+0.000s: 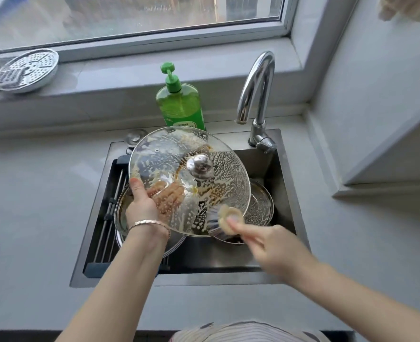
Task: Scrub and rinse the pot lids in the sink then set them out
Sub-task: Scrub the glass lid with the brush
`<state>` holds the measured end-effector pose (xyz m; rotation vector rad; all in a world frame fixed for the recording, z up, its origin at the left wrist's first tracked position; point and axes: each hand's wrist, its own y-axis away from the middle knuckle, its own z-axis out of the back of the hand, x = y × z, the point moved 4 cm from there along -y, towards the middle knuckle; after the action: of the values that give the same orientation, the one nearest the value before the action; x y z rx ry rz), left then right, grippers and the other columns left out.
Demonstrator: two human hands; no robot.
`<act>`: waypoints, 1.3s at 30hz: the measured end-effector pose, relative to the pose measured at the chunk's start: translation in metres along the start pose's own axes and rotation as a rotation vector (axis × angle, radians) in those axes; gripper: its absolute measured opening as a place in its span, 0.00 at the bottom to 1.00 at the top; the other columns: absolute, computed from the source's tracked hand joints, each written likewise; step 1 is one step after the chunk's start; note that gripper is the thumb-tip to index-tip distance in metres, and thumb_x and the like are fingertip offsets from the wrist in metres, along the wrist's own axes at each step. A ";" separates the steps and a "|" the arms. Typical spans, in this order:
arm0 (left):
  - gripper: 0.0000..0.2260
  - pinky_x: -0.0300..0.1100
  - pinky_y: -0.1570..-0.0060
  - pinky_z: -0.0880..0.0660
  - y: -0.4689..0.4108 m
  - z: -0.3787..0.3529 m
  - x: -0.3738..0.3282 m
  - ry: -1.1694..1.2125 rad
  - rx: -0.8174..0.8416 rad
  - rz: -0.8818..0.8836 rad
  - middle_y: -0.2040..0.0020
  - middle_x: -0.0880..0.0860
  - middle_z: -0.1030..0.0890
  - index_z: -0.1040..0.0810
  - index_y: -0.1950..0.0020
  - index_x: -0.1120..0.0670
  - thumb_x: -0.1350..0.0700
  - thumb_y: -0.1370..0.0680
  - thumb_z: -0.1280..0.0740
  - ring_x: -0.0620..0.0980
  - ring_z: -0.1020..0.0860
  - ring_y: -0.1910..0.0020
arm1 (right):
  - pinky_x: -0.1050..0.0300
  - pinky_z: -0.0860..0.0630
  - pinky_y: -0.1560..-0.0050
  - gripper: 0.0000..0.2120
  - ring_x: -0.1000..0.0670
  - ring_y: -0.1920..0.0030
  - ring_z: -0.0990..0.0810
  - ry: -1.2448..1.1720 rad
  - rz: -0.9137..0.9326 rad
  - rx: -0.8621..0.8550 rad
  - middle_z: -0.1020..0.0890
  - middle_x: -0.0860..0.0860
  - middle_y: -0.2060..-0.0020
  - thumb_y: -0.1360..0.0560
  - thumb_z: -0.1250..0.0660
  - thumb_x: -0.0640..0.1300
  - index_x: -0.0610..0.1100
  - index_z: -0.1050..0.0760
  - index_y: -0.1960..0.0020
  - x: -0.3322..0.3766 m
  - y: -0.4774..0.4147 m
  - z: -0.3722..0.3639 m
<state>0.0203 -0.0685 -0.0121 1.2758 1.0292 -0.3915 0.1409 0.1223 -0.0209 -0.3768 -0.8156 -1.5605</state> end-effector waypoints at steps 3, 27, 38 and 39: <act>0.24 0.54 0.55 0.21 0.007 -0.005 0.000 0.014 -0.005 -0.028 0.68 0.52 0.17 0.22 0.58 0.56 0.35 0.26 0.41 0.52 0.17 0.66 | 0.57 0.34 0.62 0.20 0.47 0.64 0.26 0.082 0.035 -0.002 0.17 0.47 0.56 0.21 0.43 0.47 0.70 0.34 0.36 0.011 -0.003 0.002; 0.21 0.40 0.68 0.21 0.026 -0.014 -0.003 -0.082 -0.064 -0.096 0.65 0.52 0.19 0.24 0.61 0.54 0.39 0.22 0.43 0.47 0.19 0.70 | 0.51 0.26 0.51 0.22 0.42 0.50 0.21 0.048 -0.221 -0.177 0.18 0.47 0.48 0.23 0.40 0.47 0.64 0.37 0.32 -0.060 -0.008 0.024; 0.08 0.60 0.53 0.24 0.045 -0.062 0.021 -0.048 0.221 0.260 0.53 0.64 0.24 0.32 0.43 0.62 0.59 0.19 0.43 0.61 0.22 0.58 | 0.65 0.31 0.65 0.17 0.53 0.61 0.24 0.195 0.301 -0.570 0.19 0.54 0.63 0.36 0.34 0.59 0.49 0.26 0.54 -0.009 0.008 0.046; 0.07 0.57 0.58 0.23 0.048 -0.065 0.023 -0.051 0.250 0.293 0.54 0.65 0.24 0.33 0.43 0.63 0.60 0.19 0.44 0.60 0.22 0.60 | 0.64 0.32 0.67 0.12 0.52 0.65 0.24 0.224 0.337 -0.629 0.19 0.52 0.67 0.34 0.35 0.54 0.46 0.23 0.57 -0.012 0.009 0.048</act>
<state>0.0418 0.0115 0.0018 1.6077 0.7515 -0.3318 0.1410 0.1640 0.0067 -0.7362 -0.0604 -1.4757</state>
